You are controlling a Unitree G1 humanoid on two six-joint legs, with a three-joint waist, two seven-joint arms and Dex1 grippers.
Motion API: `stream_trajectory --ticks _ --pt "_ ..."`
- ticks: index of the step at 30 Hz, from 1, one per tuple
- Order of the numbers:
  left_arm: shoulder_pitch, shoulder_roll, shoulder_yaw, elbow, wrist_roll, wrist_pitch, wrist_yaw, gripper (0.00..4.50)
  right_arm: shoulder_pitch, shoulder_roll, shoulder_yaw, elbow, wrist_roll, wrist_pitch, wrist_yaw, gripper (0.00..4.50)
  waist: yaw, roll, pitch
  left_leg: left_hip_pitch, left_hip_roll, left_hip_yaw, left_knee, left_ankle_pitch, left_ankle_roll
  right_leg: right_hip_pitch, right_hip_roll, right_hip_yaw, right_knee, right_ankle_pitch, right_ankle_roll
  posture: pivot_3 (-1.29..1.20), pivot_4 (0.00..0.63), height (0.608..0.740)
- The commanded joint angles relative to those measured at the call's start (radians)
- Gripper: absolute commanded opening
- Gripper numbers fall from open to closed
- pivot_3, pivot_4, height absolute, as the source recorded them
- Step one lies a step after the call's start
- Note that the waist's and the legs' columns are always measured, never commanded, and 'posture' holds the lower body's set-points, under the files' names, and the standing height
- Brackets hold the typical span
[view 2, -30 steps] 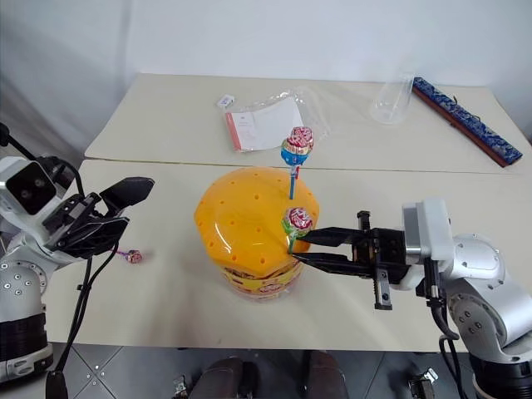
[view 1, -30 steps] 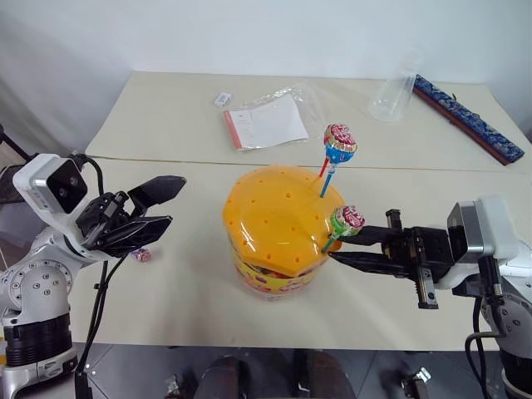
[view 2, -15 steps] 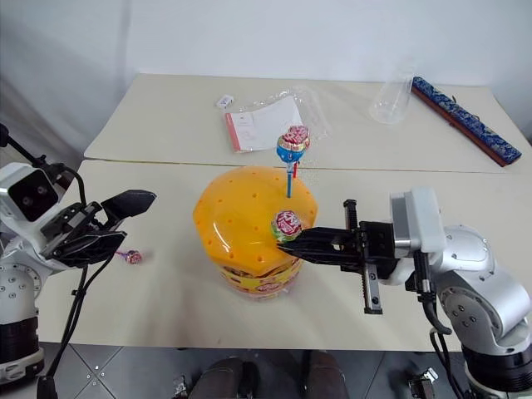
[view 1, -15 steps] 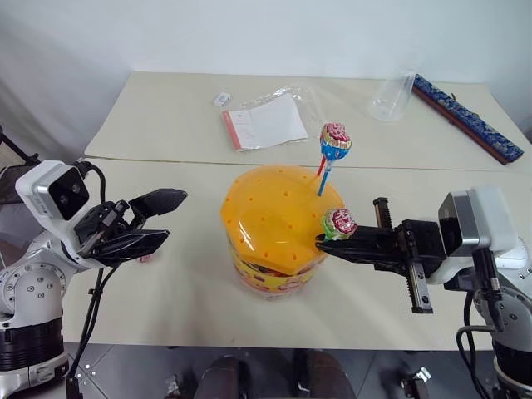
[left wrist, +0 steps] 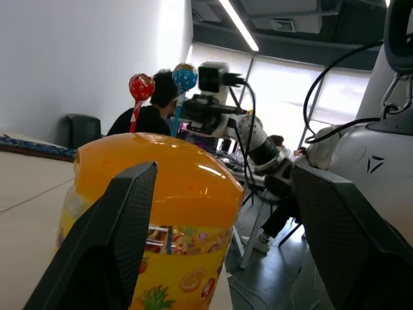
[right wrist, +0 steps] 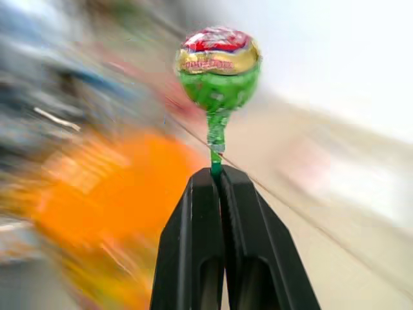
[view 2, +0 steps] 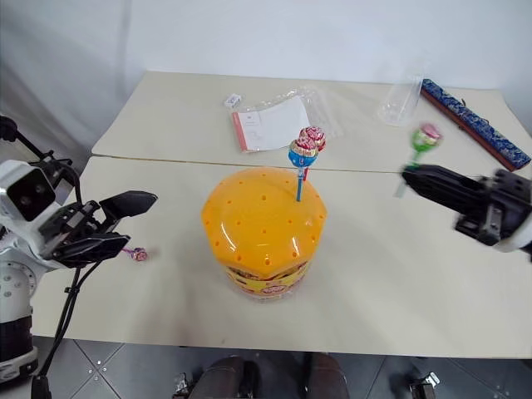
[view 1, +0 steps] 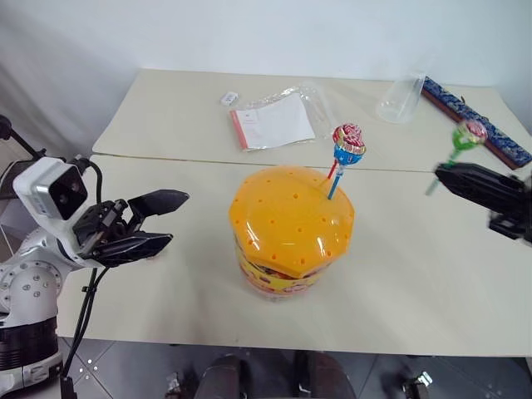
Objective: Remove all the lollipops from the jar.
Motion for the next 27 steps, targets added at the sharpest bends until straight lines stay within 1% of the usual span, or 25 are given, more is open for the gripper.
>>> stream_trajectory --ticks 1,2,3,4,7,8,10,12,13,15,16,18,19,21,23,24,27 --pt "-0.02 -0.022 -0.039 -0.034 0.078 -0.088 -0.005 3.52 0.112 -0.084 0.067 0.139 -0.38 -0.076 -0.068 0.02 -0.001 0.0 0.0 0.0 -0.001 0.002 0.0 0.0 0.001 0.0 -0.001 0.0 0.0 0.0 0.0 0.0 0.15 0.74" --pt "-0.02 -0.025 -0.05 -0.039 0.09 -0.099 -0.012 3.52 0.149 -0.113 0.134 0.187 -0.519 -0.109 -0.125 0.02 -0.002 0.0 0.0 0.0 -0.001 0.004 0.0 0.0 0.002 -0.001 -0.001 0.0 0.0 0.0 0.001 0.0 0.15 0.74" --pt "-0.017 -0.022 -0.057 -0.045 0.088 -0.095 -0.019 3.52 0.169 -0.122 0.184 0.224 -0.601 -0.16 -0.124 0.02 -0.004 0.0 0.0 0.001 -0.001 0.007 0.0 0.0 0.002 -0.001 -0.001 0.0 0.0 0.001 0.002 0.0 0.15 0.74" --pt "-0.013 -0.02 -0.061 -0.055 0.084 -0.092 -0.02 3.52 0.182 -0.125 0.21 0.25 -0.652 -0.202 -0.114 0.02 -0.005 0.0 0.0 0.002 -0.001 0.007 0.0 0.0 0.002 -0.001 -0.001 0.0 0.0 0.001 0.002 0.0 0.15 0.74" --pt "0.01 -0.009 -0.062 -0.077 0.088 -0.099 -0.034 3.52 0.189 -0.09 0.253 0.305 -0.704 -0.326 -0.02 0.02 -0.011 0.003 0.001 0.001 0.0 0.008 0.0 0.0 0.001 -0.003 0.0 0.0 0.001 0.001 0.002 0.0 0.15 0.74" --pt "0.017 0.0 -0.053 -0.078 0.074 -0.084 -0.036 3.52 0.193 -0.089 0.293 0.339 -0.743 -0.381 0.017 0.02 -0.015 0.004 0.001 0.001 0.0 0.008 0.0 0.0 0.001 -0.003 0.0 0.0 0.001 0.001 0.003 0.0 0.15 0.74" --pt "0.029 0.009 -0.041 -0.079 0.058 -0.071 -0.04 3.52 0.182 -0.079 0.337 0.39 -0.775 -0.414 0.064 0.02 -0.022 0.005 0.001 0.002 0.001 0.008 0.0 0.001 0.0 -0.003 0.002 0.0 0.001 0.001 0.003 0.0 0.15 0.74" --pt "0.043 0.019 -0.026 -0.085 0.044 -0.062 -0.035 3.52 0.159 -0.053 0.34 0.426 -0.772 -0.431 0.084 0.46 -0.025 0.005 0.001 0.002 0.002 0.008 0.0 0.001 0.0 -0.003 0.003 0.0 0.001 0.001 0.003 0.0 0.15 0.74" --pt "0.052 0.023 -0.013 -0.085 0.035 -0.055 -0.024 3.52 0.146 -0.034 0.33 0.446 -0.76 -0.477 0.111 0.65 -0.025 0.005 0.001 0.002 0.002 0.007 0.0 0.001 0.0 -0.003 0.003 0.0 0.001 0.001 0.003 0.0 0.15 0.74" --pt "0.075 0.029 0.009 -0.078 0.027 -0.047 -0.018 3.52 0.132 0.003 0.284 0.429 -0.689 -0.471 0.168 1.33 -0.025 0.005 0.001 0.002 0.002 0.007 0.0 0.001 0.0 -0.003 0.003 0.0 0.001 0.001 0.003 0.0 0.15 0.74" --pt "0.088 0.03 0.016 -0.069 0.031 -0.049 -0.018 3.52 0.136 0.024 0.244 0.383 -0.604 -0.453 0.24 1.64 -0.025 0.005 0.001 0.002 0.002 0.007 0.0 0.001 0.0 -0.003 0.003 0.0 0.001 0.001 0.003 0.0 0.15 0.74" --pt "0.106 0.028 0.027 -0.053 0.027 -0.045 -0.025 3.52 0.142 0.059 0.184 0.313 -0.502 -0.446 0.33 2.33 -0.024 0.007 0.002 0.002 0.002 0.007 0.0 0.001 0.0 -0.003 0.002 0.001 0.001 0.001 0.003 0.0 0.15 0.74" --pt "0.121 0.031 0.033 -0.045 0.021 -0.033 -0.025 3.52 0.148 0.08 0.145 0.254 -0.43 -0.424 0.372 2.33 -0.024 0.007 0.002 0.002 0.002 0.006 0.0 0.0 0.0 -0.003 0.002 0.001 0.001 0.001 0.003 0.0 0.15 0.74" --pt "0.141 0.034 0.036 -0.029 0.029 -0.034 -0.038 3.52 0.149 0.116 0.092 0.138 -0.349 -0.401 0.376 2.33 -0.023 0.007 0.002 0.002 0.002 0.006 0.0 0.0 0.0 -0.002 0.002 0.001 0.001 0.001 0.003 0.0 0.15 0.74" --pt "0.14 0.032 0.034 -0.006 0.046 -0.049 -0.047 3.52 0.133 0.124 0.071 0.029 -0.298 -0.345 0.33 2.33 -0.023 0.007 0.002 0.002 0.002 0.005 0.0 0.0 -0.001 -0.002 0.0 0.002 0.001 0.001 0.003 0.0 0.15 0.74" --pt "0.128 0.023 0.029 0.009 0.055 -0.062 -0.047 3.52 0.109 0.122 0.067 -0.029 -0.237 -0.298 0.304 2.33 -0.022 0.007 0.002 0.002 0.002 0.005 0.0 0.0 -0.001 -0.002 -0.002 0.002 0.001 0.001 0.003 0.0 0.15 0.74" --pt "0.079 -0.007 0.016 0.041 0.061 -0.088 -0.036 3.52 0.024 0.126 0.085 -0.157 -0.119 -0.229 0.235 2.33 -0.019 0.007 0.002 0.002 0.002 0.003 0.001 -0.001 -0.002 -0.002 -0.005 0.004 0.001 0.001 0.003 0.0 0.15 0.74"
